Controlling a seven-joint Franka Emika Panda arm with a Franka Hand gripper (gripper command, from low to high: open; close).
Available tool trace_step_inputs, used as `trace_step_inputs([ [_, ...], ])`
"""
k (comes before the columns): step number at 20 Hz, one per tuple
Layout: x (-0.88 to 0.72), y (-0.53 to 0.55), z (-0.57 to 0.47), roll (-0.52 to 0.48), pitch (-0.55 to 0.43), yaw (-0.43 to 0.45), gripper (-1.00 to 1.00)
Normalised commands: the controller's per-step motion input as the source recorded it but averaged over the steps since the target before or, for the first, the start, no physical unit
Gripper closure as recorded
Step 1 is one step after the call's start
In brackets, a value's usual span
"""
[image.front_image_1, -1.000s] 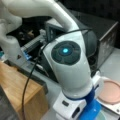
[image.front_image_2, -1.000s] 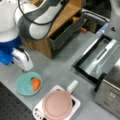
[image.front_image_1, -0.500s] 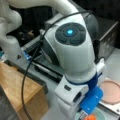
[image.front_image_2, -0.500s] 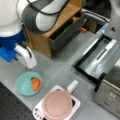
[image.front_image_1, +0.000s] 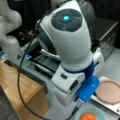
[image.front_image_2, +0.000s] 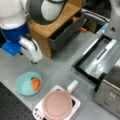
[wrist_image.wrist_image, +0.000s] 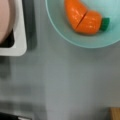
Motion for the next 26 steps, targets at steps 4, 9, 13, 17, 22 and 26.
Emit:
trace_step_inputs([
  [4, -0.41, 0.29, -0.06, -0.261, -0.042, -0.010, -1.00],
  [9, -0.41, 0.28, -0.04, -0.270, -0.054, -0.031, -1.00],
  [13, -0.44, 0.29, -0.04, -0.264, -0.065, -0.069, -1.00],
  [17, -0.46, 0.34, -0.03, -0.271, -0.083, -0.087, -1.00],
  [22, -0.55, 0.37, -0.04, -0.281, -0.082, -0.058, -1.00],
  [26, -0.59, 0.36, -0.09, -0.268, -0.093, -0.046, -1.00],
])
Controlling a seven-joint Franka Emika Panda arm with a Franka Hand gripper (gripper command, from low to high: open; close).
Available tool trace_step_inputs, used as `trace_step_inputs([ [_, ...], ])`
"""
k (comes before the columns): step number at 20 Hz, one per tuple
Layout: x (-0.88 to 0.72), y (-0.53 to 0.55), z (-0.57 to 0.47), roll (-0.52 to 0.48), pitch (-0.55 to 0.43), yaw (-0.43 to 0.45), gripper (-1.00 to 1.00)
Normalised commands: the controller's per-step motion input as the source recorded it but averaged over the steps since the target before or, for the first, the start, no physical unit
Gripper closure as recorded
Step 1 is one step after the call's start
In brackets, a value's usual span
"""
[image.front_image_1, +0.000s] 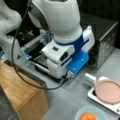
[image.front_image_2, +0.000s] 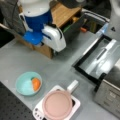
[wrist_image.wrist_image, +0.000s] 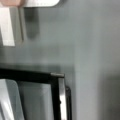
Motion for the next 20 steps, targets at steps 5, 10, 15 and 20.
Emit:
trace_step_inputs([
  [5, -0.51, 0.27, -0.12, -0.245, -0.117, -0.024, -1.00],
  [10, -0.42, 0.18, -0.08, -0.236, -0.140, -0.007, -1.00],
  [15, -0.37, 0.13, -0.08, -0.275, -0.153, -0.023, -1.00],
  [20, -0.29, 0.12, -0.10, -0.241, -0.127, -0.006, -1.00],
])
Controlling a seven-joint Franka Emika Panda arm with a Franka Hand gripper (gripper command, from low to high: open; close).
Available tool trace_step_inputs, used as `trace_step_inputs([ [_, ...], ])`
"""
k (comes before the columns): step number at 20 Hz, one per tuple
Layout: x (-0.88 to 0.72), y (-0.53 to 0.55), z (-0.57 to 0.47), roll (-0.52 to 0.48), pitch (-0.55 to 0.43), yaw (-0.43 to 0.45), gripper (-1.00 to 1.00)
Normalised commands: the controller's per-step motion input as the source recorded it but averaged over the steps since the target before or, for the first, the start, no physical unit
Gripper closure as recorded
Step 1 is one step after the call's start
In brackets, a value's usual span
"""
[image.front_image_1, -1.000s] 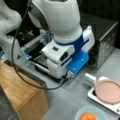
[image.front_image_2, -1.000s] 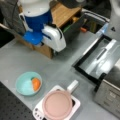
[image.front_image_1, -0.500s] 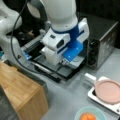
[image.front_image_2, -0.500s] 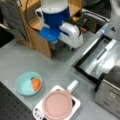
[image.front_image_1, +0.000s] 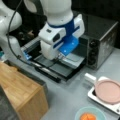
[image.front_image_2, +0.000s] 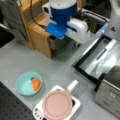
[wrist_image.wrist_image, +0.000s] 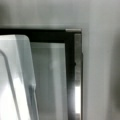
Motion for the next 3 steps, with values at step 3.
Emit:
trace_step_inputs([
  [3, -0.23, 0.10, -0.14, -0.241, -0.122, 0.003, -1.00],
])
